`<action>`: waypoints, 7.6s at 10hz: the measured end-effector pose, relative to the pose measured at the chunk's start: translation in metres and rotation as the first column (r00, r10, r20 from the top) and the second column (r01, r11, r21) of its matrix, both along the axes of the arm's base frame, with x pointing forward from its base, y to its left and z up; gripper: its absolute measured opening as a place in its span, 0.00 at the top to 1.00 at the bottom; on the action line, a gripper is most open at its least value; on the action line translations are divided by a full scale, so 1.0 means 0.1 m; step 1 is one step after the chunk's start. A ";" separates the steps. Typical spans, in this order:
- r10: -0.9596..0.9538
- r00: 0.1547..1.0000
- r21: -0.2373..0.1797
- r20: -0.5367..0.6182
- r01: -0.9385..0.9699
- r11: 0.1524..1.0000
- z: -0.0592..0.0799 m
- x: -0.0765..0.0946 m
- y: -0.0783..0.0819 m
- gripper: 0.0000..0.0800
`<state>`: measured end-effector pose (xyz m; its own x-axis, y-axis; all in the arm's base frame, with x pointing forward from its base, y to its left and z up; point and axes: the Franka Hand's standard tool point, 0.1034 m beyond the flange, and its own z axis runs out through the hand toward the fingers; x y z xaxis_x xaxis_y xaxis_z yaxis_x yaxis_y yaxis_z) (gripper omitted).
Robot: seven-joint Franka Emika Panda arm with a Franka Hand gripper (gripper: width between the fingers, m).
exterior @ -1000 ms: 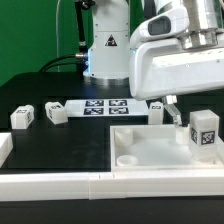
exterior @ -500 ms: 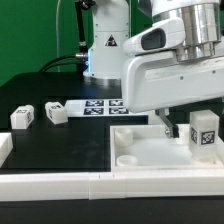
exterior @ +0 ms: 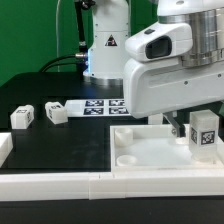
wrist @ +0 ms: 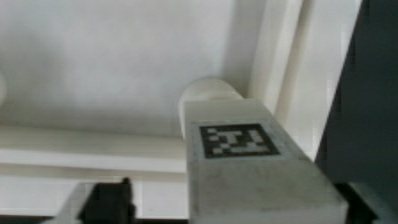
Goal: Assemble one leg
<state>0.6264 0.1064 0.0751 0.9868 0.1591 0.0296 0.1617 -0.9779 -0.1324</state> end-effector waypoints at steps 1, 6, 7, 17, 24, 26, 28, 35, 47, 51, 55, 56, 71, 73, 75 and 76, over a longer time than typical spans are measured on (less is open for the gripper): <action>0.000 1.000 0.000 0.000 0.000 1.000 0.00 0.00 0.00 0.52; -0.169 0.985 0.004 -0.024 0.169 0.986 0.00 0.00 0.01 0.64; -0.350 0.936 0.015 -0.021 0.351 0.936 0.00 0.01 0.02 0.64; -0.952 0.268 -0.032 -0.150 0.961 0.276 -0.03 -0.01 0.06 0.43; -0.443 0.896 0.036 -0.028 0.444 0.895 -0.02 -0.05 0.11 0.19; -0.199 0.980 0.024 0.016 0.198 0.980 -0.04 -0.06 0.11 0.19; -0.017 0.999 0.006 0.045 0.017 1.000 -0.07 -0.06 0.09 0.19; -0.034 0.998 0.010 0.043 0.034 0.999 -0.07 -0.06 0.08 0.64; -0.874 0.474 -0.005 -0.109 0.879 0.477 -0.08 -0.05 0.12 0.33; -0.453 0.892 0.021 -0.016 0.453 0.891 -0.09 -0.05 0.12 0.20; 0.112 0.991 -0.075 0.071 -0.106 0.992 -0.11 -0.04 0.07 0.19; 0.189 0.979 -0.081 0.075 -0.183 0.980 -0.11 -0.04 0.06 0.19; -0.880 0.471 -0.011 -0.053 0.881 0.473 -0.15 -0.08 0.19 0.64; -0.942 0.322 -0.001 -0.093 0.946 0.323 -0.15 -0.08 0.20 0.64; -0.911 0.404 0.005 -0.081 0.914 0.405 -0.15 -0.08 0.20 0.37; -0.870 0.488 0.009 -0.067 0.873 0.488 -0.14 -0.07 0.21 0.37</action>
Offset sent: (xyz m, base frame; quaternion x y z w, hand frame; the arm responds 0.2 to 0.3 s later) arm 0.0000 0.0000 0.0000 0.0000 0.0000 0.0000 1.0000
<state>0.6190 0.1269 0.0607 0.6208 -0.7832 -0.0356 -0.7780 -0.6098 -0.1514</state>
